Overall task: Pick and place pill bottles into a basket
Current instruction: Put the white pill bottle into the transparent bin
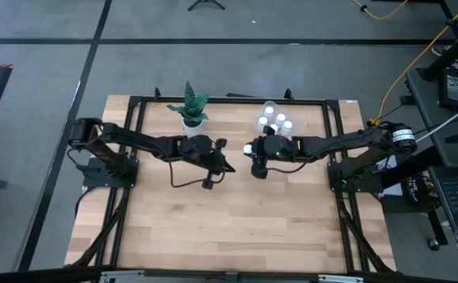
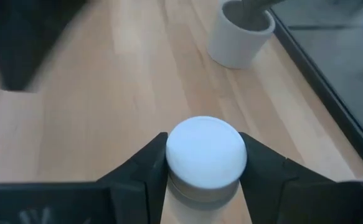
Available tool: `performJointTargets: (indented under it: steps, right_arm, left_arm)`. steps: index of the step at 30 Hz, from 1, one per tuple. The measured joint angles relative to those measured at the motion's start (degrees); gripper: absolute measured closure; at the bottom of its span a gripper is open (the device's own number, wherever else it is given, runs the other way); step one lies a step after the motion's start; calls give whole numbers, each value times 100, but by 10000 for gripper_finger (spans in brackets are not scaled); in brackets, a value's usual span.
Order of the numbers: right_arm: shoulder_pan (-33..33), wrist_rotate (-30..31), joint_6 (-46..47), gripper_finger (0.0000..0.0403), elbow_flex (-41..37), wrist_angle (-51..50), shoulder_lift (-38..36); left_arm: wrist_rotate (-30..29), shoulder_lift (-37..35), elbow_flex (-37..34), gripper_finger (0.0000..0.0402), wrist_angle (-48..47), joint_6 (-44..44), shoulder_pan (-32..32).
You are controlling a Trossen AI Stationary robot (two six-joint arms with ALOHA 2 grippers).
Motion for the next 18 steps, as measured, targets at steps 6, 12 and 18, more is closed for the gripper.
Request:
performJointTargets:
  steps: [6, 12, 18]
  right_arm:
    - [-32, 114, 294, 248, 0, -336, -2]
    - [-40, 474, 338, 248, -2, -1051, -339]
    - [-184, 523, 507, 248, -414, -1192, -1154]
  left_arm:
    - [23, -352, -269, 400, 101, 103, 81]
    - [10, -941, -1421, 400, 1322, -143, 359]
    - [9, -1534, -2358, 400, 2327, -407, 516]
